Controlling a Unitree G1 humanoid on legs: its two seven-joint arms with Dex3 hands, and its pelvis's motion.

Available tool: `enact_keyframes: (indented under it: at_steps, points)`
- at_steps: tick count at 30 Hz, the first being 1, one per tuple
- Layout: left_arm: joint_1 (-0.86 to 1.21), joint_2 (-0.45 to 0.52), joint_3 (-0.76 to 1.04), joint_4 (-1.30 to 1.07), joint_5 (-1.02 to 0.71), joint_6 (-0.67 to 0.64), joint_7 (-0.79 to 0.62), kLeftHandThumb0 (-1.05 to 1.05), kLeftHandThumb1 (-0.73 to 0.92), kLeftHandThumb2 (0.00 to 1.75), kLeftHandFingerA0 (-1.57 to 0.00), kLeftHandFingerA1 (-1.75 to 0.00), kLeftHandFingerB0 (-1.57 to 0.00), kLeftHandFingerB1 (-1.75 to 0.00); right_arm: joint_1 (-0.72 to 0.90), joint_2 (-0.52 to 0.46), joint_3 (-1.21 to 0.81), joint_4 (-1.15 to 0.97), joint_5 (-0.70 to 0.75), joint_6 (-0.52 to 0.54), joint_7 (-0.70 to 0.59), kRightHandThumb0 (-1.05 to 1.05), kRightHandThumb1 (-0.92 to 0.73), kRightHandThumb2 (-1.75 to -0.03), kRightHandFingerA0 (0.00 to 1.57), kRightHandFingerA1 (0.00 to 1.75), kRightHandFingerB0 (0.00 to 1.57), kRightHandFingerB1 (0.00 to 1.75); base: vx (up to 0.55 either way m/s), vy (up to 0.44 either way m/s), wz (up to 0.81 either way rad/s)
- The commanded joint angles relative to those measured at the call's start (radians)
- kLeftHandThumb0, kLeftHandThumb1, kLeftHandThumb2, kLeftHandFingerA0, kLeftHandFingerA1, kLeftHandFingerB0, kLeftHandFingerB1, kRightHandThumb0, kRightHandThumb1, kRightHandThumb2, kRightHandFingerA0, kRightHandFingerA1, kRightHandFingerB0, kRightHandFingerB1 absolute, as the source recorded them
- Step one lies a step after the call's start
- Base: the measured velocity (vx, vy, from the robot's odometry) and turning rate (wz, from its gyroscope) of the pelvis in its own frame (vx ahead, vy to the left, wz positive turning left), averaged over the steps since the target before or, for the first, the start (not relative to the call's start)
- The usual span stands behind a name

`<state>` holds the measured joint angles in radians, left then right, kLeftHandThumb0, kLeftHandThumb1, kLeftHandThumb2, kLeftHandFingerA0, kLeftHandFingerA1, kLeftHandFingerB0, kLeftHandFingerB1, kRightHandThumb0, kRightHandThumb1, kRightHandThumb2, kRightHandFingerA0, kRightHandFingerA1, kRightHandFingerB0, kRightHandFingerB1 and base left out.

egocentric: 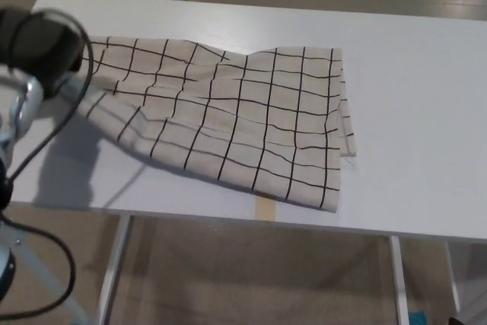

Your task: Use the left hand to fold a white towel with checkered patterns in half.

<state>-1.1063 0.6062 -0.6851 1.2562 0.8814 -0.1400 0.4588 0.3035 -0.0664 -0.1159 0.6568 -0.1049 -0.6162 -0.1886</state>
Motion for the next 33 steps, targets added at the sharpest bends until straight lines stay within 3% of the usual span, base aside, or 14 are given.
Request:
enact_keyframes:
  at_steps: [1,2,3,11,12,13,14,15,19,21,30,31,32,33]
  points:
    - [-0.038,-0.004,0.08,-0.078,-0.05,-0.071,0.175,-0.18,0.58,0.52,-0.77,-1.75,-0.58,-1.75,0.01,-0.007,-0.004,0.007,0.0,-0.009,-0.007,-0.47,-0.66,-0.9,0.31,0.56,0.17,0.47,0.0,0.0,0.0]
    - [-0.047,-0.007,0.115,-0.116,-0.073,-0.093,0.188,-0.18,0.58,0.52,-0.77,-1.75,-0.58,-1.75,0.015,-0.004,-0.003,0.01,-0.003,-0.017,-0.011,-0.47,-0.66,-0.9,0.31,0.56,0.17,0.47,0.0,0.0,0.0]
    - [-0.058,-0.015,0.133,-0.149,-0.076,-0.088,0.192,-0.18,0.61,0.54,-0.76,-1.75,-0.64,-1.7,0.016,-0.004,-0.003,0.006,-0.004,-0.017,-0.012,-0.39,-0.83,-0.64,0.35,0.49,0.22,0.37,0.0,0.0,0.0]
    - [-0.107,-0.05,0.19,-0.339,-0.025,-0.069,0.236,-0.15,0.62,0.57,-0.86,-1.75,-0.71,-1.68,0.0,0.005,-0.008,-0.027,0.015,0.01,-0.003,-0.39,-0.83,-0.64,0.37,0.55,0.26,0.41,0.0,0.0,0.0]
    - [-0.104,-0.057,0.192,-0.366,-0.027,-0.073,0.222,-0.13,0.61,0.59,-0.89,-1.75,-0.88,-1.42,0.002,0.005,-0.01,-0.031,0.023,0.011,0.005,-0.38,-0.83,-0.64,0.37,0.57,0.27,0.42,0.0,0.0,0.0]
    - [-0.096,-0.065,0.196,-0.404,-0.029,-0.077,0.199,-0.13,0.61,0.59,-0.89,-1.75,-0.88,-1.42,0.004,0.006,-0.012,-0.036,0.033,0.013,0.015,-0.38,-0.83,-0.64,0.37,0.57,0.27,0.42,0.0,0.0,0.0]
    - [-0.096,-0.068,0.195,-0.415,-0.02,-0.065,0.2,-0.15,0.62,0.57,-0.84,-1.75,-0.69,-1.7,0.0,0.008,-0.012,-0.038,0.036,0.017,0.018,-0.39,-0.84,-0.64,0.37,0.57,0.28,0.43,0.0,0.0,0.0]
    - [-0.086,-0.077,0.191,-0.454,-0.003,-0.039,0.193,-0.17,0.63,0.55,-0.8,-1.75,-0.63,-1.75,0.0,0.01,-0.011,-0.042,0.039,0.019,0.023,-0.39,-0.84,-0.65,0.37,0.57,0.28,0.44,0.0,0.0,0.0]
    - [-0.048,-0.104,0.171,-0.563,0.035,-0.033,0.191,-0.17,0.6,0.55,-0.82,-1.75,-0.62,-1.75,-0.004,0.004,-0.011,-0.042,0.041,0.026,0.036,-0.4,-0.84,-0.65,0.37,0.56,0.29,0.46,0.0,0.0,0.0]
    - [-0.026,-0.115,0.163,-0.614,0.037,-0.055,0.176,-0.16,0.58,0.58,-0.86,-1.75,-0.75,-1.62,-0.002,0.001,-0.013,-0.044,0.037,0.027,0.032,-0.39,-0.84,-0.64,0.39,0.57,0.32,0.46,0.0,0.0,0.0]
    - [0.064,-0.174,0.064,-0.713,0.099,-0.115,0.155,-0.16,0.55,0.57,-0.86,-1.75,-0.74,-1.62,-0.003,0.003,-0.004,-0.063,-0.013,0.049,-0.014,-0.39,-0.84,-0.65,0.42,0.56,0.38,0.5,0.0,0.0,0.0]
    - [0.081,-0.177,0.039,-0.711,0.121,-0.119,0.164,-0.25,0.51,0.55,-0.88,-1.72,-1.08,-0.69,-0.004,0.003,-0.002,-0.062,-0.017,0.046,-0.018,-0.38,-0.84,-0.65,0.42,0.56,0.4,0.51,0.0,0.0,0.0]
    - [0.107,-0.181,-0.001,-0.708,0.155,-0.125,0.171,-0.31,0.46,0.59,-0.96,-1.63,-0.93,-0.56,-0.007,0.001,0.0,-0.059,-0.029,0.04,-0.028,-0.37,-0.84,-0.65,0.43,0.56,0.4,0.51,0.0,0.0,0.0]
    - [0.116,-0.181,-0.016,-0.707,0.167,-0.127,0.171,-0.31,0.46,0.59,-0.96,-1.63,-0.93,-0.56,-0.008,0.0,0.002,-0.059,-0.035,0.039,-0.033,-0.37,-0.84,-0.65,0.43,0.56,0.4,0.51,0.0,0.0,0.0]
